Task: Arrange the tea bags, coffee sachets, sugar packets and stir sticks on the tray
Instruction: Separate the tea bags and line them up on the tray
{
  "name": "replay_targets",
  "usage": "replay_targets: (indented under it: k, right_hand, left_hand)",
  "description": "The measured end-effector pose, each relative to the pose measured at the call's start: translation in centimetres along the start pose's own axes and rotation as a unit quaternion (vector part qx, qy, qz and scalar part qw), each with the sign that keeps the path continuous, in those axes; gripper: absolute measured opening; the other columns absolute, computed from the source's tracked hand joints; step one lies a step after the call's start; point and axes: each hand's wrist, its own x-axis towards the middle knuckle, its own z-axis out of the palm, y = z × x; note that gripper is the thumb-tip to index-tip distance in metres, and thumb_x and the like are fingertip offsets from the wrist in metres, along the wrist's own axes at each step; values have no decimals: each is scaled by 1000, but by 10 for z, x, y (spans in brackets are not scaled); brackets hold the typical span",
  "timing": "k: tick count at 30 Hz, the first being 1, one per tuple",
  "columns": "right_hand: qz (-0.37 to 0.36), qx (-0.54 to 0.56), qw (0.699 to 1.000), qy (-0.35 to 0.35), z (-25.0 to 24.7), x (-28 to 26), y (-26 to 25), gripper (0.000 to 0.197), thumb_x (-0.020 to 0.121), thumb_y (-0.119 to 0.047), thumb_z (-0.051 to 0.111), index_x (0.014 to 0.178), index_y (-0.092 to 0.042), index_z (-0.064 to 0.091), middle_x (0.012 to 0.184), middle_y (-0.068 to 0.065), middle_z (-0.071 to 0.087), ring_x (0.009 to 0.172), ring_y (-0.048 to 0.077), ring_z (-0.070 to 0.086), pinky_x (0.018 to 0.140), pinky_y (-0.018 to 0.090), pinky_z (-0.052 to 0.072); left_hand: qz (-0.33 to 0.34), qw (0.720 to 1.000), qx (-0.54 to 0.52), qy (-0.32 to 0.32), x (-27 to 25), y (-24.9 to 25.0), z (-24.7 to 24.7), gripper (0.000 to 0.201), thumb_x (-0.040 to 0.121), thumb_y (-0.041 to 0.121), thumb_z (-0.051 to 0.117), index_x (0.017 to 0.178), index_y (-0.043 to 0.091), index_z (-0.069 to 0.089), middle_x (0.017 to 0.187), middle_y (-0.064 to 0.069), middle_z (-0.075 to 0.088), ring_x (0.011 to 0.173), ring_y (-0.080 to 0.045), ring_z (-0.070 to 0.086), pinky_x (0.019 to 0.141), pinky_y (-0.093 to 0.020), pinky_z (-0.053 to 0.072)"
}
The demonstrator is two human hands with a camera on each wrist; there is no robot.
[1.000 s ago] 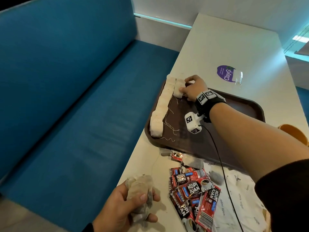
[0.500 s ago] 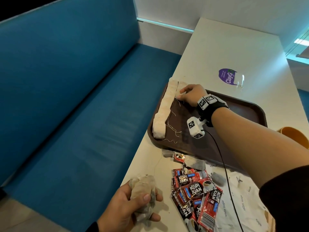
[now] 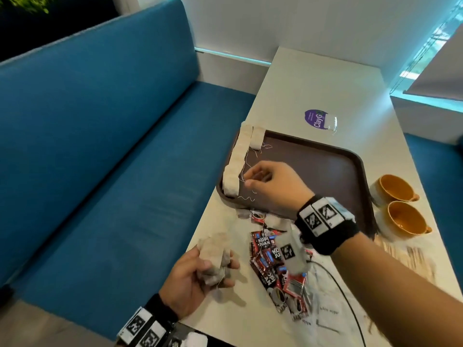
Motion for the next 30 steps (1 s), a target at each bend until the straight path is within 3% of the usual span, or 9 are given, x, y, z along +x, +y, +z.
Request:
replay_targets:
  k: [3, 7, 10, 15, 17, 19, 21, 26, 30]
  right_hand:
    - [-14, 10, 998, -56, 24, -47, -7, 7, 89, -26, 76, 96, -26, 73, 87, -8, 73, 68, 0, 63, 69, 19, 54]
    - [4, 18, 996, -91, 61, -90, 7, 14, 87, -32, 77, 98, -31, 68, 88, -8, 69, 64, 5, 62, 65, 25, 52]
    - [37, 48, 997, -56, 74, -106, 17, 23, 85, -34, 79, 101, -33, 62, 89, -6, 69, 72, 11, 68, 67, 28, 54]
    - [69, 141, 988, -4, 78, -117, 15, 26, 84, -29, 82, 101, -25, 63, 87, 5, 71, 68, 21, 72, 62, 27, 56]
    - [79, 168, 983, 9, 77, -118, 14, 26, 83, -28, 84, 100, -22, 65, 86, 6, 71, 63, 16, 70, 59, 26, 55]
    - [78, 177, 981, 11, 76, -120, 13, 22, 83, -24, 84, 98, -18, 69, 84, 3, 70, 56, 3, 62, 55, 17, 49]
    - [68, 174, 982, 4, 77, -120, 15, 16, 84, -22, 84, 93, -17, 72, 82, 0, 71, 58, 4, 62, 59, 19, 51]
    - [83, 173, 981, -1, 74, -120, 21, 10, 86, -23, 82, 84, -18, 74, 81, 2, 73, 67, 14, 63, 70, 37, 56]
    - [105, 233, 967, -5, 64, -118, 22, 10, 89, -16, 78, 90, -8, 72, 72, 3, 70, 55, 13, 62, 53, 30, 51]
  left_hand:
    - [8, 1000, 2, 20, 0, -2, 3, 67, 61, 2, 61, 124, -16, 52, 108, -30, 64, 98, -43, 70, 63, -44, 60]
    - [18, 999, 4, 33, -2, -4, 5, 56, 73, -1, 63, 128, -4, 57, 111, -27, 69, 99, -41, 71, 67, -45, 61]
    - [20, 999, 15, 22, -4, -3, 7, 55, 75, -1, 66, 129, 0, 57, 114, -21, 72, 97, -32, 73, 67, -44, 62]
    - [23, 999, 30, 16, -5, -4, 9, 55, 75, -5, 69, 128, -2, 56, 114, -23, 70, 98, -34, 72, 64, -44, 62]
    - [23, 999, 38, 12, -5, -4, 10, 55, 75, -7, 71, 127, -3, 55, 112, -25, 70, 98, -35, 72, 63, -44, 62]
    - [22, 999, 37, 3, -5, -5, 9, 55, 78, -10, 73, 129, -4, 54, 110, -25, 70, 97, -34, 72, 63, -43, 62]
    - [23, 999, 36, -2, -5, -6, 8, 51, 81, -12, 71, 130, -4, 55, 108, -24, 70, 95, -32, 72, 63, -42, 62]
    - [39, 999, 35, 9, -4, -5, 10, 46, 83, 4, 70, 127, -1, 58, 109, -24, 69, 95, -33, 71, 64, -41, 62]
    - [30, 999, 11, 40, -2, -4, 11, 49, 85, 20, 69, 127, -2, 57, 111, -27, 67, 94, -37, 68, 63, -42, 61]
